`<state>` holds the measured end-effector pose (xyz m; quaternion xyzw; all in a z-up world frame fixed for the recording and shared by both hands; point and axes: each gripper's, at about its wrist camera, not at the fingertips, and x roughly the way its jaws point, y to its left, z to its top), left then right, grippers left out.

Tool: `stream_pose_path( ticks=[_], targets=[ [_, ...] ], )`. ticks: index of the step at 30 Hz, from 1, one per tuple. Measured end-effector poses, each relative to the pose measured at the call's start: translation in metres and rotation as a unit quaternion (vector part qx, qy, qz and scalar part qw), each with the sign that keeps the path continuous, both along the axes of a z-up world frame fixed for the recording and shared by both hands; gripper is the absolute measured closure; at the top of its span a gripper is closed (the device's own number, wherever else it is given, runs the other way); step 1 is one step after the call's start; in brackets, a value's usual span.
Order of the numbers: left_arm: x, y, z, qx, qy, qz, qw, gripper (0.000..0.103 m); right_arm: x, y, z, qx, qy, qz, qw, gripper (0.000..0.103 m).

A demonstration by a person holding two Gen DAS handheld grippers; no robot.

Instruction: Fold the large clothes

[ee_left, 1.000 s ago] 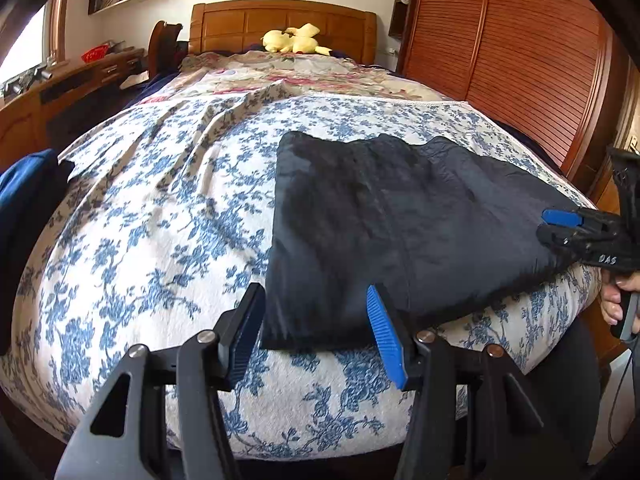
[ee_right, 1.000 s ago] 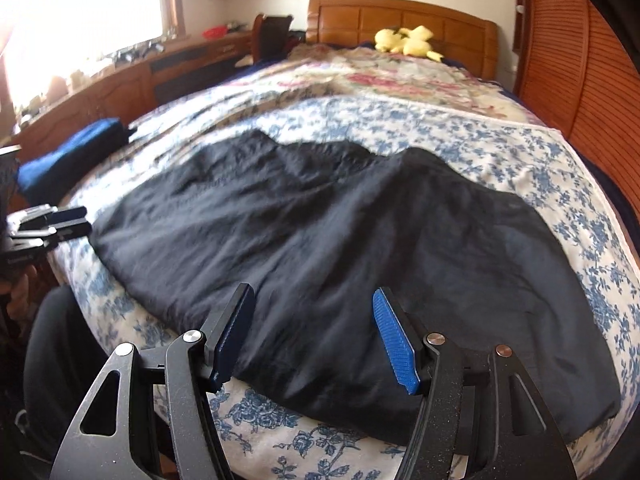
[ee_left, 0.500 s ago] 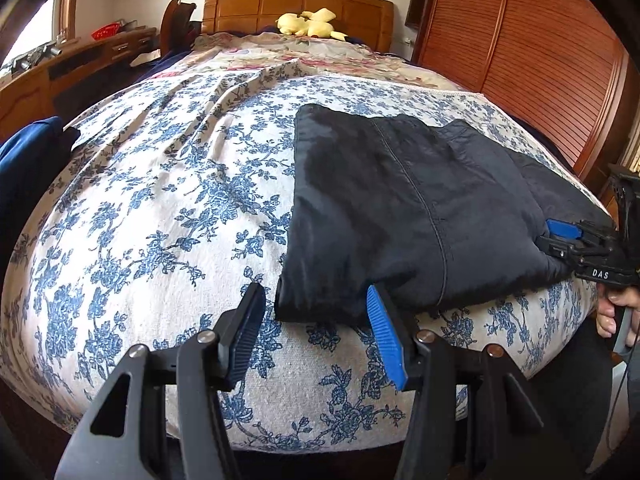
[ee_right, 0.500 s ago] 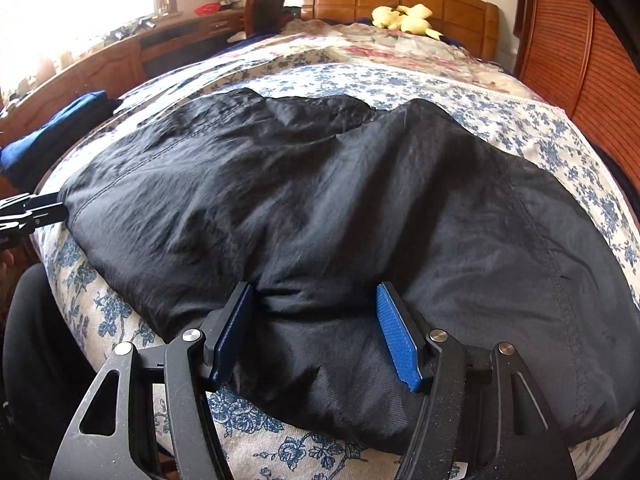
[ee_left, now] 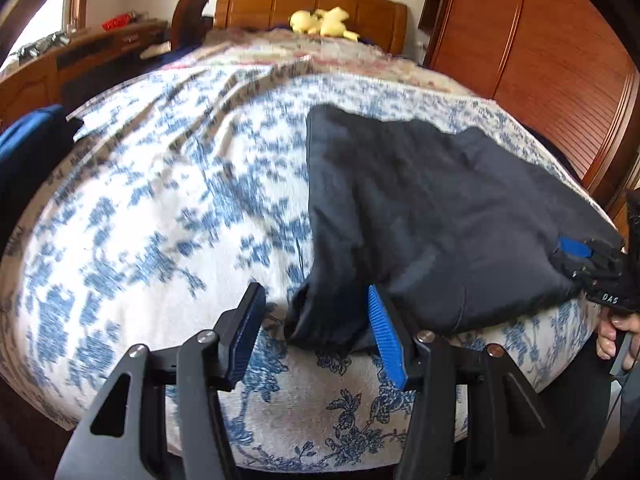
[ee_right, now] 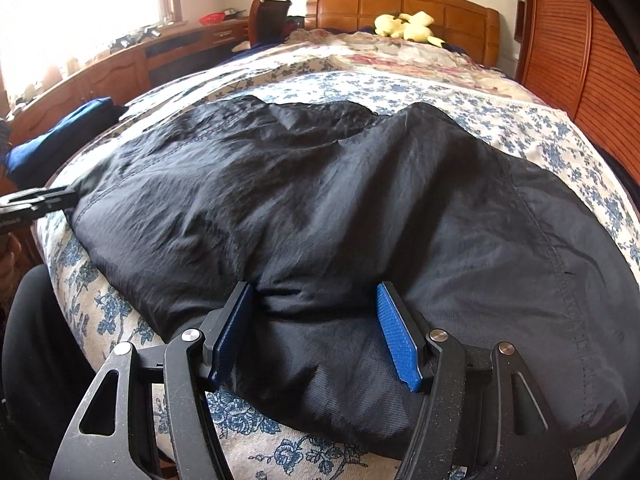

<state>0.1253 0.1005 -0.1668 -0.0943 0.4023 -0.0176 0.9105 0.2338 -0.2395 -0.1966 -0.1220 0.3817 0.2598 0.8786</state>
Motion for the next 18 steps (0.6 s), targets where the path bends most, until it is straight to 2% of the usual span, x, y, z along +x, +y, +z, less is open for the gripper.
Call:
stream_pose_path(
  ticks=[5,11,14,17,18],
  targets=[
    [-0.002,-0.01,-0.003,0.018,-0.013,0.005,0.9997,0.052,-0.004,0.0,-0.003,-0.003,-0.021,0.004,1.0,0.038],
    [0.002,-0.022,0.006,0.016,-0.006,-0.019,0.9997,0.096,-0.005,-0.001,-0.005,0.006,-0.031,0.003,1.0,0.038],
    [0.004,-0.029,0.03,0.017,-0.026,-0.03,0.9991,0.099,-0.004,-0.003,-0.004,0.012,-0.029,0.004,0.999,0.038],
    [0.008,-0.046,0.071,0.023,-0.066,-0.049,0.9964,0.099,-0.005,-0.01,0.004,0.023,-0.022,0.004,0.999,0.039],
    [0.01,-0.053,0.085,0.025,-0.079,-0.056,0.995,0.099,-0.007,-0.015,0.009,0.028,-0.021,0.005,0.999,0.044]
  ],
)
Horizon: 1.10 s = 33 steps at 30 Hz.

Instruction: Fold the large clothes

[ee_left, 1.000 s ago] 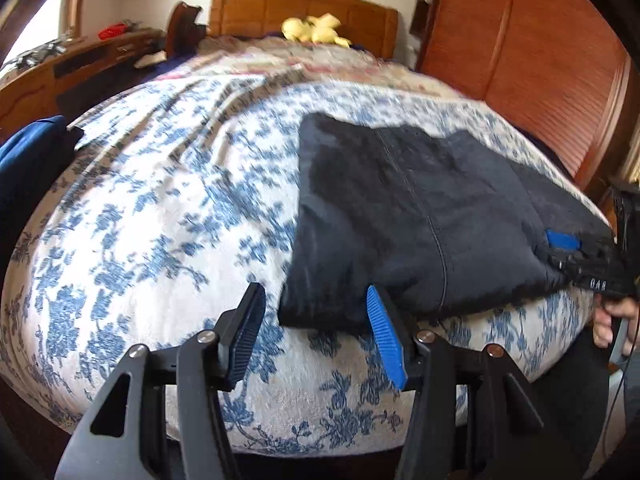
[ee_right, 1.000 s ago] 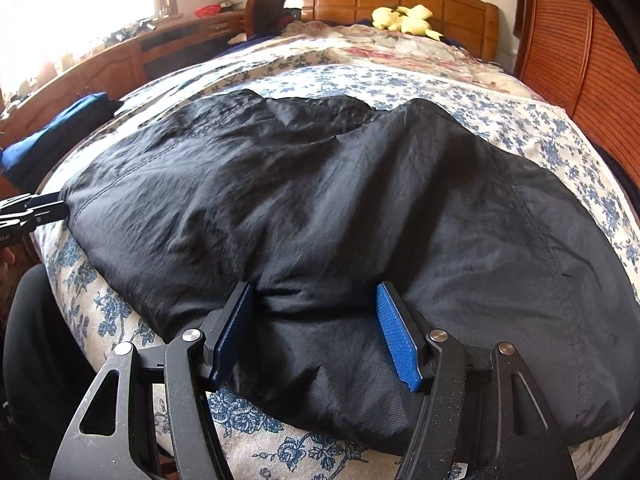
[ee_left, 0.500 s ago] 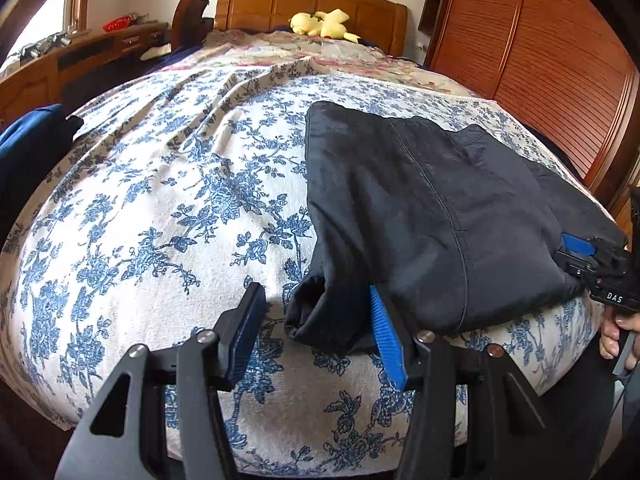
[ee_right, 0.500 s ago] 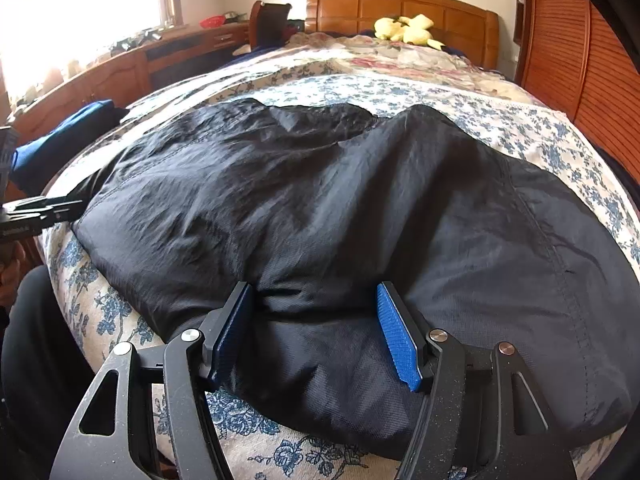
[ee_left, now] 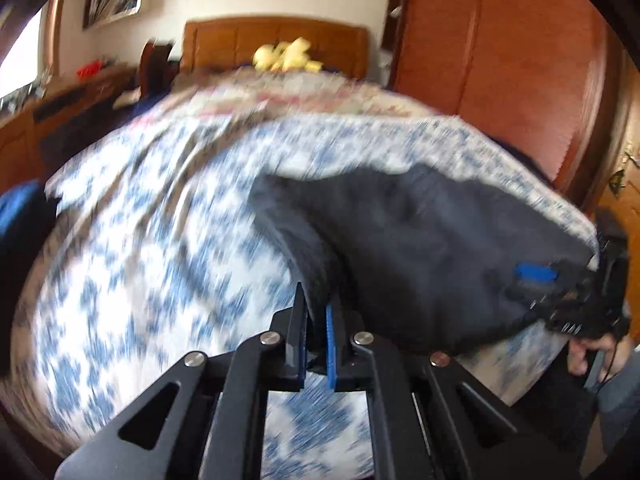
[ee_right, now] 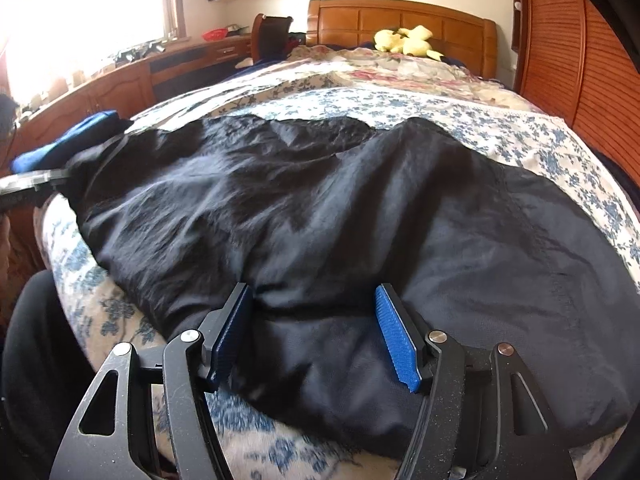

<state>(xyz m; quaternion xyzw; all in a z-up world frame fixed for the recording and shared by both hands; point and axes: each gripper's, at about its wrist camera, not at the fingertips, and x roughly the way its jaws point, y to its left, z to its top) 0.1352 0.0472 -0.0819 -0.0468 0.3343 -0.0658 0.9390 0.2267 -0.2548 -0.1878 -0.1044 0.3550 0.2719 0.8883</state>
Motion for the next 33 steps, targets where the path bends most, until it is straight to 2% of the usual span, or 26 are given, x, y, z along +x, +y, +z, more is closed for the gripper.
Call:
stream_pose_path(
  ticks=[1,6,11,14,17,22,28,33],
  targets=[
    [0.002,-0.006,0.01,0.003,-0.008,-0.007,0.9999,0.099,-0.001,-0.007,0.005,0.003,-0.002,-0.004,1.0,0.048],
    [0.02,-0.06,0.058,0.003,-0.048,-0.07,0.9964,0.1,-0.006,-0.045,0.022,-0.003,-0.013,-0.034,0.999,0.048],
    [0.042,-0.122,0.084,0.01,-0.073,-0.134,0.9883,0.1,-0.01,-0.095,0.035,-0.017,-0.028,-0.073,0.997,0.049],
    [0.065,-0.165,0.092,0.001,-0.065,-0.177,0.9821,0.1,-0.012,-0.125,0.041,-0.015,-0.031,-0.092,0.995,0.058],
    [0.077,-0.209,0.094,0.01,-0.057,-0.208,0.9763,0.101,-0.016,-0.146,0.045,-0.009,-0.032,-0.106,0.994,0.062],
    [0.083,-0.265,0.072,0.025,-0.033,-0.251,0.967,0.1,-0.028,-0.17,0.051,-0.003,-0.034,-0.12,0.992,0.063],
    [0.081,-0.277,0.048,0.011,-0.013,-0.239,0.9708,0.1,-0.036,-0.181,0.056,-0.004,-0.035,-0.113,0.993,0.063],
    [0.079,-0.272,0.049,0.005,-0.012,-0.223,0.9748,0.095,-0.042,-0.185,0.061,-0.003,-0.042,-0.109,0.993,0.063]
  ],
)
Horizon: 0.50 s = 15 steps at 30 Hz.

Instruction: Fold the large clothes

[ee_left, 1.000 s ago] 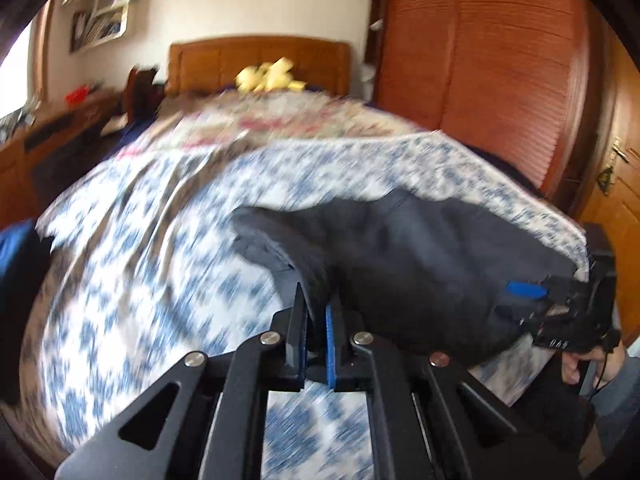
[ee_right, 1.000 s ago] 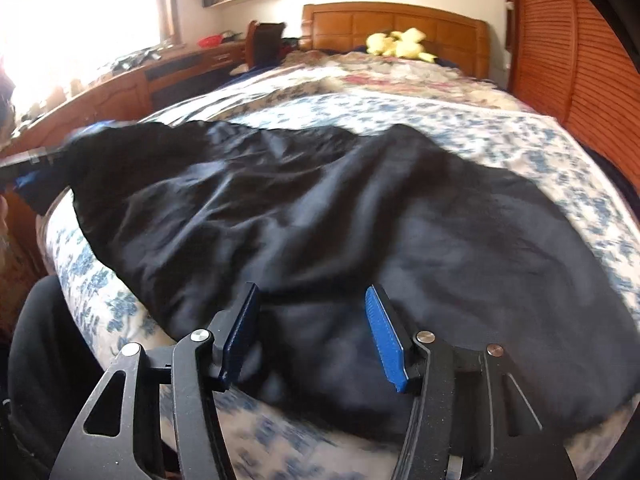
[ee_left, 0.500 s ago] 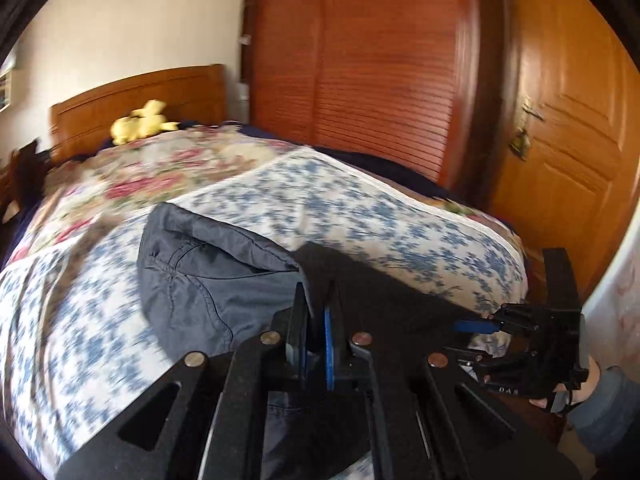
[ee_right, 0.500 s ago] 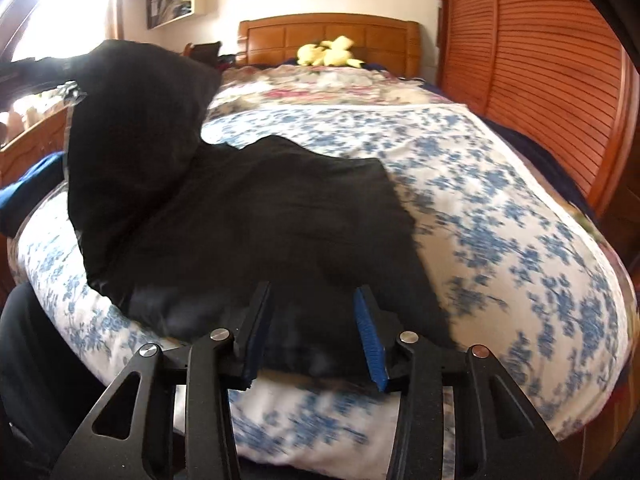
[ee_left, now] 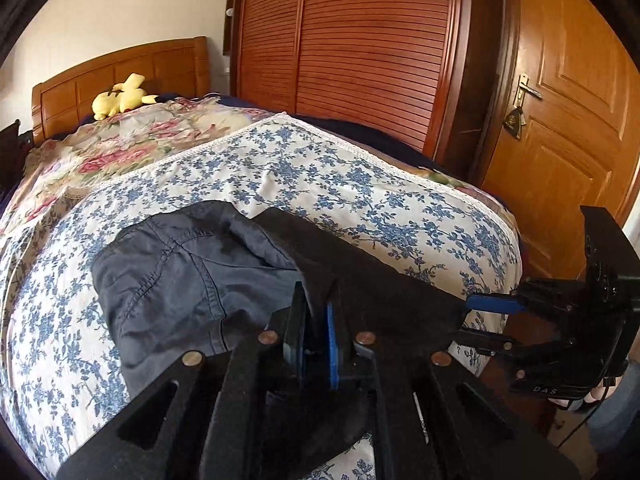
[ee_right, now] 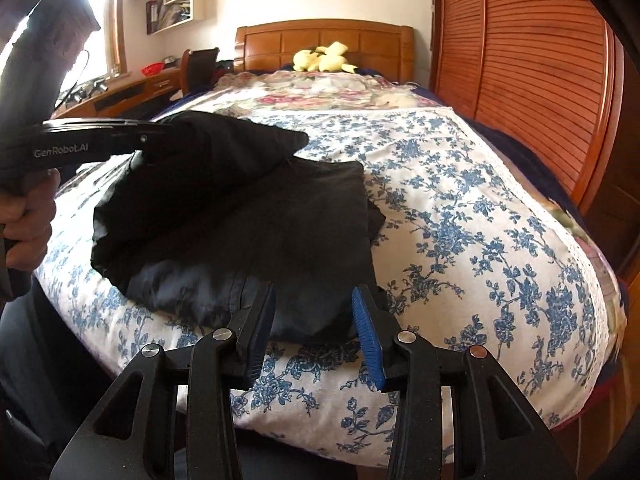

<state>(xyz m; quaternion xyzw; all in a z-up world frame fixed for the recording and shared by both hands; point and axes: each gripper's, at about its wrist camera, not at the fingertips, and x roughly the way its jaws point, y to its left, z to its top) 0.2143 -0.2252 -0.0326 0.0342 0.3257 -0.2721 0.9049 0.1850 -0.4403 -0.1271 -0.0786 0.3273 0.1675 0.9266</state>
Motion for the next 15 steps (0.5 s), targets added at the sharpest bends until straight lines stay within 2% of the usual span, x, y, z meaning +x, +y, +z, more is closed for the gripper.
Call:
stream_pose_path(
  ticks=[8,15],
  targets=[
    [-0.026,0.031,0.023,0.002,-0.043,0.009,0.999,0.076,0.005,0.005,0.016,0.02,-0.011,-0.004,1.0,0.063],
    [-0.05,0.104,0.027,0.001,-0.058,0.058,0.9967,0.07,0.017,0.039,0.044,0.023,-0.036,0.016,0.999,0.063]
  ],
)
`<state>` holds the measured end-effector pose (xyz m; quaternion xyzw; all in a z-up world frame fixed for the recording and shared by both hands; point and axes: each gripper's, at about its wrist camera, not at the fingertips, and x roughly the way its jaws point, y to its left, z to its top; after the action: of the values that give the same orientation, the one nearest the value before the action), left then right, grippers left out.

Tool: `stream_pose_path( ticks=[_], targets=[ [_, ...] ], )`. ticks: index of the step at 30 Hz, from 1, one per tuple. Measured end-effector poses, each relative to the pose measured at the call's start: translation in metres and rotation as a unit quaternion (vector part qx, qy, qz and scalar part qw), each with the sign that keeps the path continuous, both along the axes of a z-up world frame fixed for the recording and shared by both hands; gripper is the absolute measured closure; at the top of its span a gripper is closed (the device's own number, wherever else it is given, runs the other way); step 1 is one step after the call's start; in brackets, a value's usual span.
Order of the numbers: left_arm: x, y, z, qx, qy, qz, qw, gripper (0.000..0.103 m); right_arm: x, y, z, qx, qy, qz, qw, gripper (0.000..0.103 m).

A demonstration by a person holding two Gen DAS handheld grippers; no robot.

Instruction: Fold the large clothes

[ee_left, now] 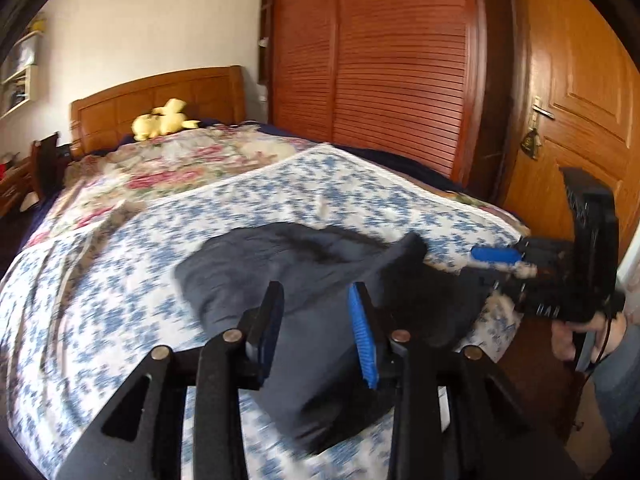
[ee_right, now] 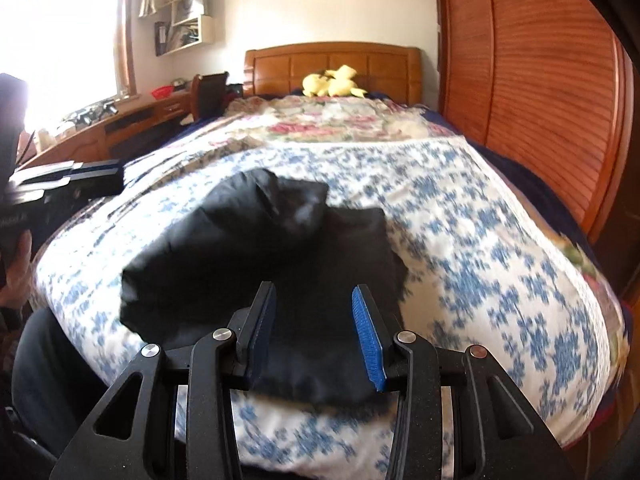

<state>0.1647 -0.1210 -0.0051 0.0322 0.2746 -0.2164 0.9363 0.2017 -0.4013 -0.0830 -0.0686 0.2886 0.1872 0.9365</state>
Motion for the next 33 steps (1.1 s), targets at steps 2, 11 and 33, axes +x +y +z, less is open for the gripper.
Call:
stream_pose_path(
  ticks=[2,11,33],
  targets=[
    [-0.005,0.019,-0.002,-0.002,-0.002,0.015,0.9999,0.07,0.003,0.011,0.006,-0.003,-0.006,0.005,1.0,0.063],
    [-0.03,0.102,-0.019,-0.013,-0.004,0.079,0.9968,0.069,0.023,0.068,0.03,-0.018,-0.022,0.029,0.999,0.063],
    [-0.07,0.175,-0.059,-0.041,0.014,0.144,0.9887,0.068,0.096,0.128,-0.006,-0.114,0.069,0.052,0.99,0.043]
  ],
)
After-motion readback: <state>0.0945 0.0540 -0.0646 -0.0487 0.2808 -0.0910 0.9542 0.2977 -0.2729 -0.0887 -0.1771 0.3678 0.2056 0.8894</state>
